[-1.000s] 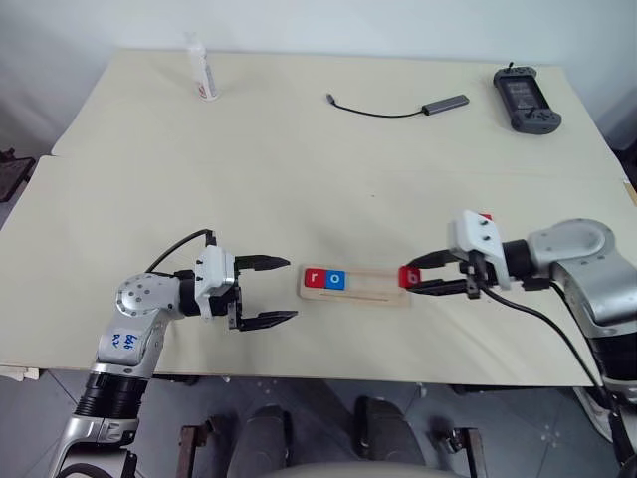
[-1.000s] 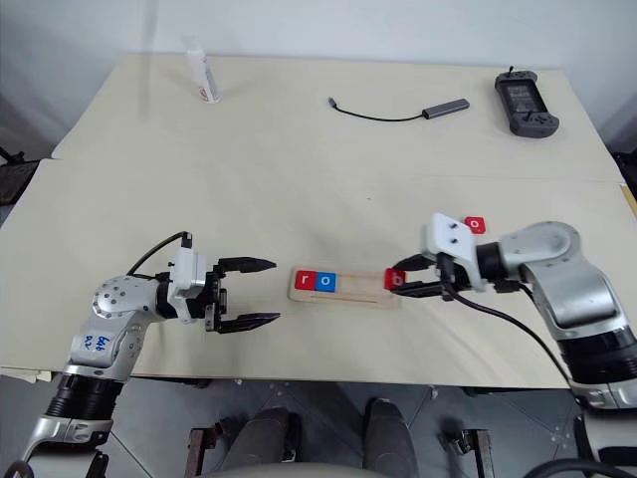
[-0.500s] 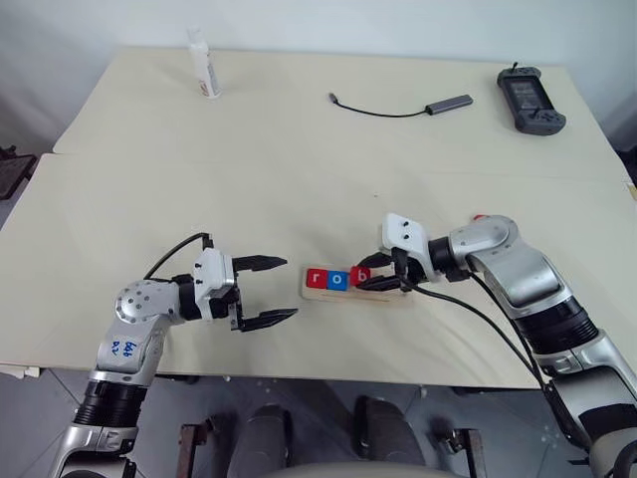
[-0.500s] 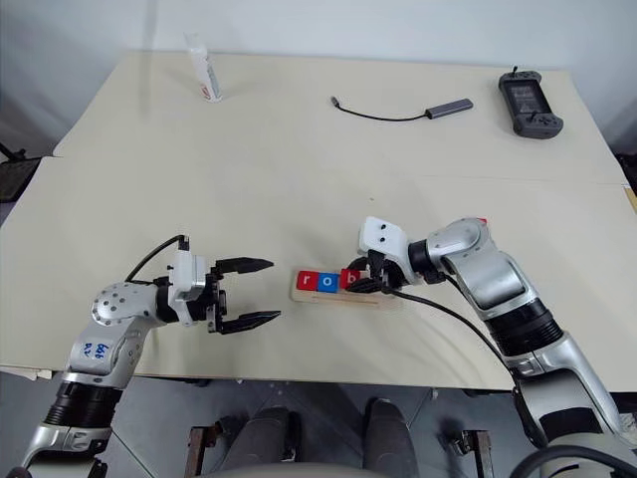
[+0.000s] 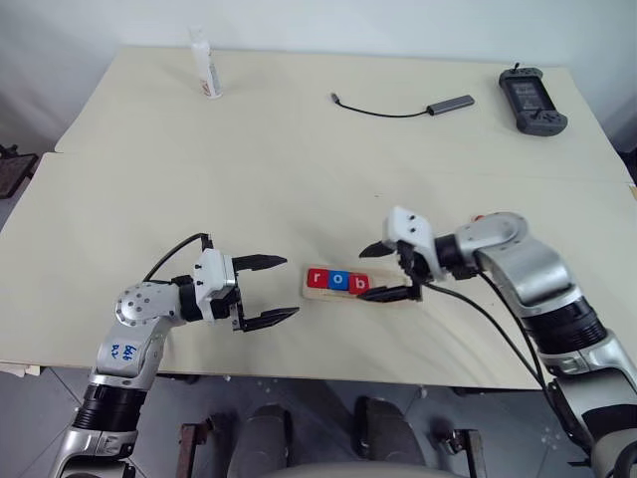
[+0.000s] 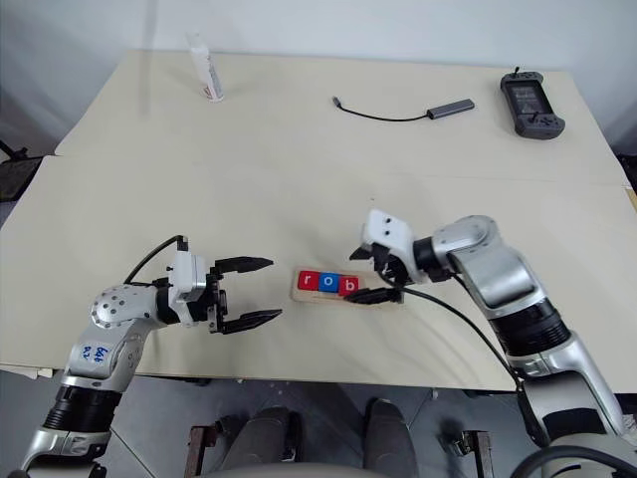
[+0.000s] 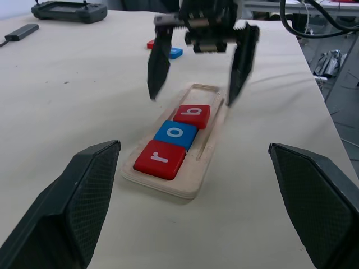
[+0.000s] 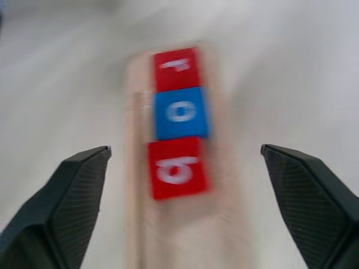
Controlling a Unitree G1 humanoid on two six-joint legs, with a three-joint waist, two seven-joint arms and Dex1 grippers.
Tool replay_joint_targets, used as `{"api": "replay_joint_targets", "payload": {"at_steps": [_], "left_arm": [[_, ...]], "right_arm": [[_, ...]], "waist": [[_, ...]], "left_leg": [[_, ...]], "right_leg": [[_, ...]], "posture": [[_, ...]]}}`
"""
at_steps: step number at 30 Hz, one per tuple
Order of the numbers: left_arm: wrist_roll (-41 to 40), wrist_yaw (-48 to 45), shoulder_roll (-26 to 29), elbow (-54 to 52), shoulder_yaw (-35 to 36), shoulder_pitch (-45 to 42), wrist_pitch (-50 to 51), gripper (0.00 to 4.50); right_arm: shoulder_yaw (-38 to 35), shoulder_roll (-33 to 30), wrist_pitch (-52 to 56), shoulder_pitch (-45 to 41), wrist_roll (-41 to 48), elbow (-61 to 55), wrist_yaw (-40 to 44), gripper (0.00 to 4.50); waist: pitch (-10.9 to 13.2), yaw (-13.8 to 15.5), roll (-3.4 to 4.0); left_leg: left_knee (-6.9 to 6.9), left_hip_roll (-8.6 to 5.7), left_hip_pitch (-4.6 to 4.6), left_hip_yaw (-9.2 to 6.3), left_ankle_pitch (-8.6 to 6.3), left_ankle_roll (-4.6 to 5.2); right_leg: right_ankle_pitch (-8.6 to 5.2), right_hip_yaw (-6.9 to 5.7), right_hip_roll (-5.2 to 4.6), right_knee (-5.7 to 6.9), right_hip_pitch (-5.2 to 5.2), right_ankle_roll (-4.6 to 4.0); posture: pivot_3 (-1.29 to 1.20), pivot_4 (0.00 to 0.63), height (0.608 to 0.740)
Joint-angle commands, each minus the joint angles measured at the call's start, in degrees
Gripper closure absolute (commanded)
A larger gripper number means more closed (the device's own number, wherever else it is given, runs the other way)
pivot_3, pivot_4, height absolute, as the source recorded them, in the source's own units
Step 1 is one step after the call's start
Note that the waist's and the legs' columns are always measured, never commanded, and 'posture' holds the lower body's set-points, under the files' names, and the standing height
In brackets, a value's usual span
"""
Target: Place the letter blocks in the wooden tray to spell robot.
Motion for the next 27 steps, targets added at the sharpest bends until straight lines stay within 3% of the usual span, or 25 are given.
{"api": "replay_joint_targets", "payload": {"at_steps": [1, 2, 5, 16, 27], "left_arm": [[-0.1, -0.3, -0.4, 0.1, 0.1, -0.9, -1.4, 0.00], [-0.1, -0.3, -0.5, 0.3, 0.1, -1.0, -1.4, 0.00], [-0.1, -0.8, -0.6, 1.0, -0.2, -1.5, -1.6, 0.00], [0.3, -1.9, -0.7, 2.1, -0.7, -2.7, -1.6, 0.00], [0.6, -0.8, -1.0, 1.3, -0.5, -2.0, -1.4, 0.00]], "right_arm": [[-5.3, -3.2, -0.6, 4.5, 2.4, -4.7, -0.7, 0.02], [-6.0, -3.6, -1.3, 5.7, 2.7, -5.6, -0.9, 0.02], [-8.0, -3.9, 0.1, 9.5, 5.2, -9.9, -1.3, 0.69], [0.0, 0.2, 3.2, 11.3, 3.9, -14.3, -6.9, 4.46], [2.2, 2.2, 3.5, 8.3, 2.0, -11.0, -10.7, 4.46]], "waist": [[0.0, 0.1, 0.00], [0.0, 0.0, 0.00], [0.0, -0.3, 0.00], [0.0, -0.2, 0.01], [0.0, -0.1, 0.01]], "left_leg": [[-0.03, 0.00, -0.01, -0.01, 0.00, 0.00], [-0.05, 0.00, -0.01, -0.01, 0.00, 0.00], [-0.08, 0.01, 0.00, 0.01, 0.00, 0.00], [-0.02, 0.04, 0.03, 0.04, 0.00, 0.00], [-0.02, 0.04, 0.02, 0.03, 0.00, 0.00]], "right_leg": [[0.00, -0.02, 0.00, -0.05, 0.01, 0.00], [0.00, -0.03, 0.00, -0.07, 0.02, 0.00], [0.00, -0.03, 0.02, -0.10, 0.02, 0.00], [0.01, -0.03, 0.03, -0.06, 0.02, -0.01], [0.01, -0.03, 0.03, -0.07, 0.02, -0.01]], "posture": [[0.00, 0.150, 0.740], [0.00, 0.150, 0.740], [0.00, 0.150, 0.740], [0.00, 0.150, 0.740], [0.00, 0.150, 0.740]]}}
